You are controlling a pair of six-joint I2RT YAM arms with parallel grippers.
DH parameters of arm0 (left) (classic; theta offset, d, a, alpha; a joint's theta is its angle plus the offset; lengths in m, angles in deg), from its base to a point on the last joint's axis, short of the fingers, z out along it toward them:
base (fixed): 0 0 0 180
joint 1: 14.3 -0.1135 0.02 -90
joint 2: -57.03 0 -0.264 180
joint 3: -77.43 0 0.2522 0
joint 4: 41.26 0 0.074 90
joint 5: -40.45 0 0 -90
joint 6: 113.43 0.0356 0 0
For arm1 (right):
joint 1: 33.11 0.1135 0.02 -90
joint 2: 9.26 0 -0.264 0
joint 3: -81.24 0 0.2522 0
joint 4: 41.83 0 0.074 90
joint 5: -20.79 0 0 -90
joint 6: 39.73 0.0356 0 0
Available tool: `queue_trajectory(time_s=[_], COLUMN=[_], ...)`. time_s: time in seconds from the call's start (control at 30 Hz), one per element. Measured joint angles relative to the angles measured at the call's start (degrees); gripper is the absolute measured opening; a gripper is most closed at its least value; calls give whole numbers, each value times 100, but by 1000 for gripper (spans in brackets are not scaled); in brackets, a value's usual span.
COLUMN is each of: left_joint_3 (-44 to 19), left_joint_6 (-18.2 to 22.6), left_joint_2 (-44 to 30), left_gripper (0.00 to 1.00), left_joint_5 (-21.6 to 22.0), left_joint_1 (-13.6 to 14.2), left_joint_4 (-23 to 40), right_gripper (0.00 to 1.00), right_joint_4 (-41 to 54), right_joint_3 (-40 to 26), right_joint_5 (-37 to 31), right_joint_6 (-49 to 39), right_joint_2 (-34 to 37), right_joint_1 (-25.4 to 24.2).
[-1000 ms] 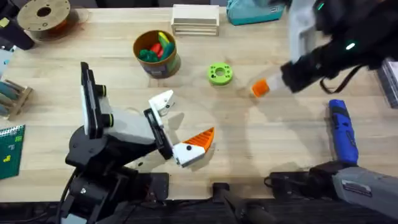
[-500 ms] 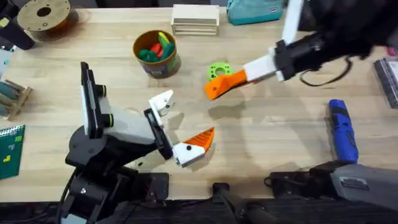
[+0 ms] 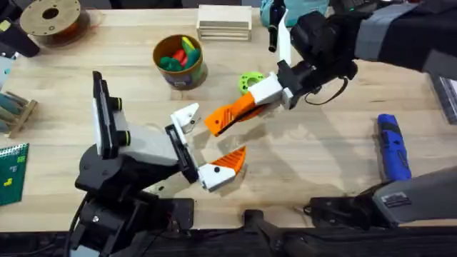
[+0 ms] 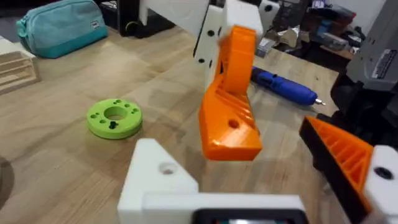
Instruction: Pick up the gripper from the table and insert it into the empty holder that is missing its gripper. Then pick up a screw, insert it into the mounting hole, and use the screwdriver to tighten it. Finally, clean up the table by picking up the vegetable and placing it into the bucket.
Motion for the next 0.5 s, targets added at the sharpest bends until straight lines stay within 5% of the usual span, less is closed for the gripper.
queue_trajectory(time_s=[0.5], left_joint_3=[0], left_joint_6=[0], left_joint_2=[0], left_gripper=[987], left_joint_5=[0], left_joint_1=[0], left_joint_4=[0], right_gripper=[20], right_joint_4=[-1391], right_joint_3=[0], right_joint_5=[78], right_joint_6=[1010], right_joint_2=[371], right_joint_1=[33])
